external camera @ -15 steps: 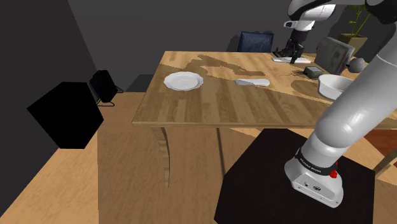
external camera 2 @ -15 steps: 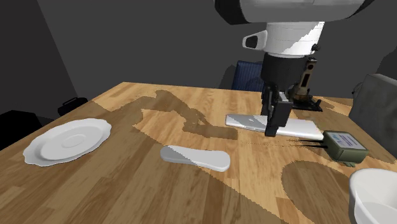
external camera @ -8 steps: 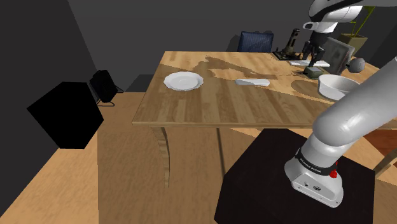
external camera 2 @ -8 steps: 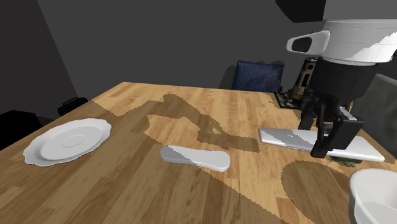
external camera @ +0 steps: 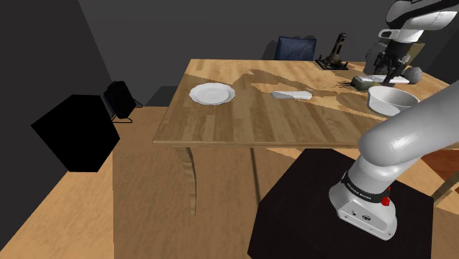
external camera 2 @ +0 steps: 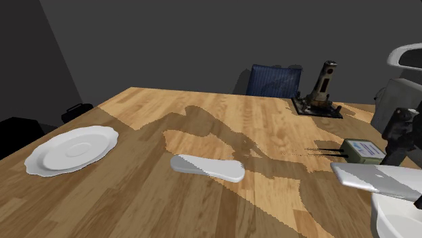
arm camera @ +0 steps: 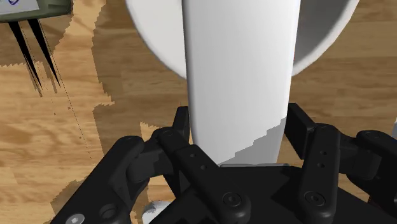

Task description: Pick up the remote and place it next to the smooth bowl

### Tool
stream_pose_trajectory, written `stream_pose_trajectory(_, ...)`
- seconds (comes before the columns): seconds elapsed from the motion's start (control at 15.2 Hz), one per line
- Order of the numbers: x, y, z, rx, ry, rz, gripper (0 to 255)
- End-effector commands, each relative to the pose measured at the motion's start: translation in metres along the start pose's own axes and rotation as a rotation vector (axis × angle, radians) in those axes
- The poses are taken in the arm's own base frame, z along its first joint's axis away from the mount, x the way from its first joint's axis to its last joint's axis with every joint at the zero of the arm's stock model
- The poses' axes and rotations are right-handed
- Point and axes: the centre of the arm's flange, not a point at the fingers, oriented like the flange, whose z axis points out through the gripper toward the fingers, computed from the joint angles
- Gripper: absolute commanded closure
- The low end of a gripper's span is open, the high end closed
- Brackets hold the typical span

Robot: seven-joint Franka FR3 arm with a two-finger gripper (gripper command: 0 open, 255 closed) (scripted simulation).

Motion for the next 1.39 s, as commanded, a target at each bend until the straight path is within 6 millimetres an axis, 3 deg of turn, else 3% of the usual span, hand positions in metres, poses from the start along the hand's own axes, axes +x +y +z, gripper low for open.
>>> stream_pose_trajectory(0.0,-0.022,-0.017,0.000,0.000,0.000,-0.001,255)
stream_pose_trajectory(1.32,-0.240,-0.166,0.000,0.000,0.000,-0.001,255)
